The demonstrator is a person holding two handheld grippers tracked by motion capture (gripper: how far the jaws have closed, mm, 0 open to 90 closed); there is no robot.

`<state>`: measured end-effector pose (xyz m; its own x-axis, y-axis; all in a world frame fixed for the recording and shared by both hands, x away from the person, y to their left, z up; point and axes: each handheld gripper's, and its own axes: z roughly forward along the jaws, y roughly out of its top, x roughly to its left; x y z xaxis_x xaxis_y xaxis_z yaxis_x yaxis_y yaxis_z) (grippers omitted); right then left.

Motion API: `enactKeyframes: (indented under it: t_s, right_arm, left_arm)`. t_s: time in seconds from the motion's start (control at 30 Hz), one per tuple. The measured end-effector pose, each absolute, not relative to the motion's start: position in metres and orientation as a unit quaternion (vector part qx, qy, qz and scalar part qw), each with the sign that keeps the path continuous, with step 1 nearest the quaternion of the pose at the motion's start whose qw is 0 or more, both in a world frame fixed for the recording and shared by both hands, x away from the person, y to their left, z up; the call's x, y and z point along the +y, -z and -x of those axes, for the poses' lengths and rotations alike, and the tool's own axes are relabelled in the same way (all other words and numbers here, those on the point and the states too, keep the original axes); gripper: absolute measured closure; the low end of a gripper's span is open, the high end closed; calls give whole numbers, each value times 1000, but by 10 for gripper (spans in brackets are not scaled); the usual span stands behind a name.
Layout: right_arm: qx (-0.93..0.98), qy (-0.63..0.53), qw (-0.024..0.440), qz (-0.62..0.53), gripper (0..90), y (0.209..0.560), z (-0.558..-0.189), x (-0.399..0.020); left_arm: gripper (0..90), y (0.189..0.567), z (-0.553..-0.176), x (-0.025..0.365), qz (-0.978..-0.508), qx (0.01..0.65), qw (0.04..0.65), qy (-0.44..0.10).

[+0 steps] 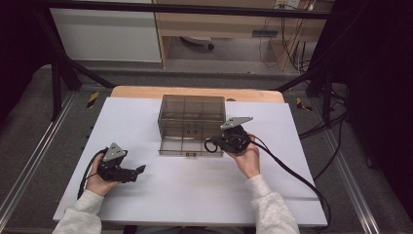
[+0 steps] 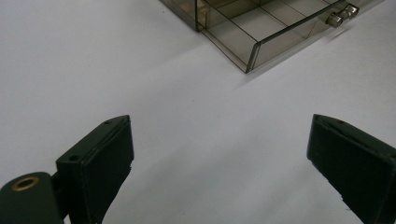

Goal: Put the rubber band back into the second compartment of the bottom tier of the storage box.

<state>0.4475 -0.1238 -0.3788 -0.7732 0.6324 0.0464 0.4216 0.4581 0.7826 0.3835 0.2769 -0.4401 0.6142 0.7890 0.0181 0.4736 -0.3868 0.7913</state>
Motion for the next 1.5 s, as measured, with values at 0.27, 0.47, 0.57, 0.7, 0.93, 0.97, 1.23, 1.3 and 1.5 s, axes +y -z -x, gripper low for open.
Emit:
enactKeyframes:
  t_s: [0.27,0.47,0.57,0.7,0.93,0.97,1.23,1.3,1.5]
  right_arm:
    - [843,-421,124,-310,863,377,-451,-116]
    - [844,-422,122,-308,863,375,-454,-113]
    - [843,-422,122,-310,863,374,-457,-111]
    - [843,-423,121,-309,863,375,-459,-109]
    - [843,-425,118,-308,865,376,-462,-102]
    - [843,-424,119,-309,865,376,-463,-101]
    - [844,-422,117,-310,864,380,-469,-94]
    - [844,-422,116,-309,865,382,-470,-92]
    - [843,-422,114,-314,865,385,-473,-89]
  left_arm:
    - [73,440,-384,277,-808,391,393,-201]
    - [73,440,-384,277,-808,391,393,-201]
    - [73,440,-384,277,-808,391,393,-201]
    - [73,440,-384,277,-808,391,392,-201]
    - [73,440,-384,277,-808,391,393,-200]
    - [73,440,-384,277,-809,390,393,-199]
    - [73,440,-384,277,-809,390,393,-199]
    - [73,440,-384,277,-809,390,392,-199]
    - [73,440,-384,277,-808,390,393,-199]
